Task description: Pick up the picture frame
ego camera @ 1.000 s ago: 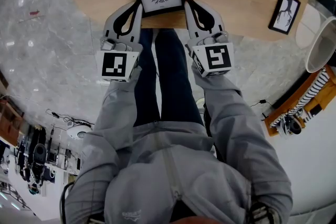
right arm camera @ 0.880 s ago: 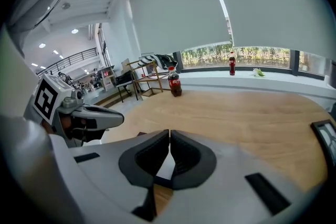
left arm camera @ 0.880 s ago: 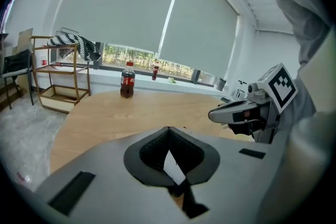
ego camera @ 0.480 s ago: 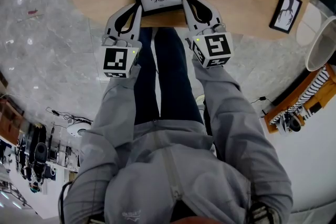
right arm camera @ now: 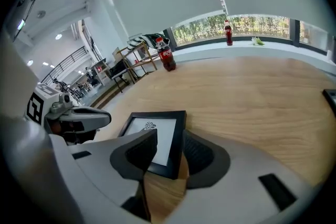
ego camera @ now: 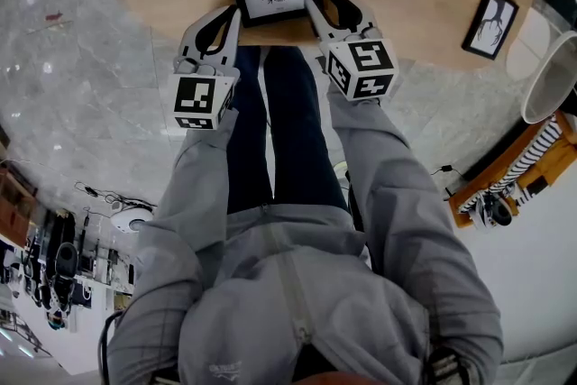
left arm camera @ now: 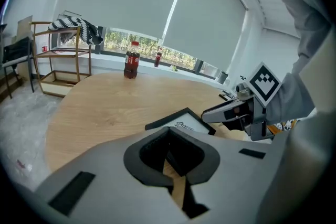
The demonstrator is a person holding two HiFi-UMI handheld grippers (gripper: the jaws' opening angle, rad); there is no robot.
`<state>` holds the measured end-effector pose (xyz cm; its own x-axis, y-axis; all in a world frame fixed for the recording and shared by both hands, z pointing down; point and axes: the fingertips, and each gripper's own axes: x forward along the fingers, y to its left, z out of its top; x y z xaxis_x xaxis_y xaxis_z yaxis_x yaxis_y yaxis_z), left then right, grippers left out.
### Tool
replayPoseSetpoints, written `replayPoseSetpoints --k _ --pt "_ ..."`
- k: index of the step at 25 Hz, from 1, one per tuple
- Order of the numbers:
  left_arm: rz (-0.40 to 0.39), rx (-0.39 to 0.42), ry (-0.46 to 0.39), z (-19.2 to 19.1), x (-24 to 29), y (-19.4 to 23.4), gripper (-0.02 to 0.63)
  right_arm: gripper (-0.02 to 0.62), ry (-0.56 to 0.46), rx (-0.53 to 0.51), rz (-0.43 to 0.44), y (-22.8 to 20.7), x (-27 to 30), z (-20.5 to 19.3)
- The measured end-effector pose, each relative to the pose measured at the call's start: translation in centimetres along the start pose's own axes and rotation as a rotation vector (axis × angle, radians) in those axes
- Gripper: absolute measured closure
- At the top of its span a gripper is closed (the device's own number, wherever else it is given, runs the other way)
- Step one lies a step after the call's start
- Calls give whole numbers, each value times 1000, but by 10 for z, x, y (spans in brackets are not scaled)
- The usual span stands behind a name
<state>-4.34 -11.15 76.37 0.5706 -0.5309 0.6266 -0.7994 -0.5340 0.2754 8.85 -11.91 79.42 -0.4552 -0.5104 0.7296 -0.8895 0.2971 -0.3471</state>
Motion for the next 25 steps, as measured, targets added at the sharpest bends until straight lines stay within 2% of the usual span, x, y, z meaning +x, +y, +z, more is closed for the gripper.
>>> replayPoseSetpoints --k 7,18,25 --pt "-9 -9 33 -15 5 2 588 437 44 -2 -49 -8 12 -4" --pt "-4 -20 63 -29 5 10 588 508 110 -10 -111 -10 23 -10" --pt "4 -47 81 -40 -7 16 588 512 138 -20 -126 15 22 -23"
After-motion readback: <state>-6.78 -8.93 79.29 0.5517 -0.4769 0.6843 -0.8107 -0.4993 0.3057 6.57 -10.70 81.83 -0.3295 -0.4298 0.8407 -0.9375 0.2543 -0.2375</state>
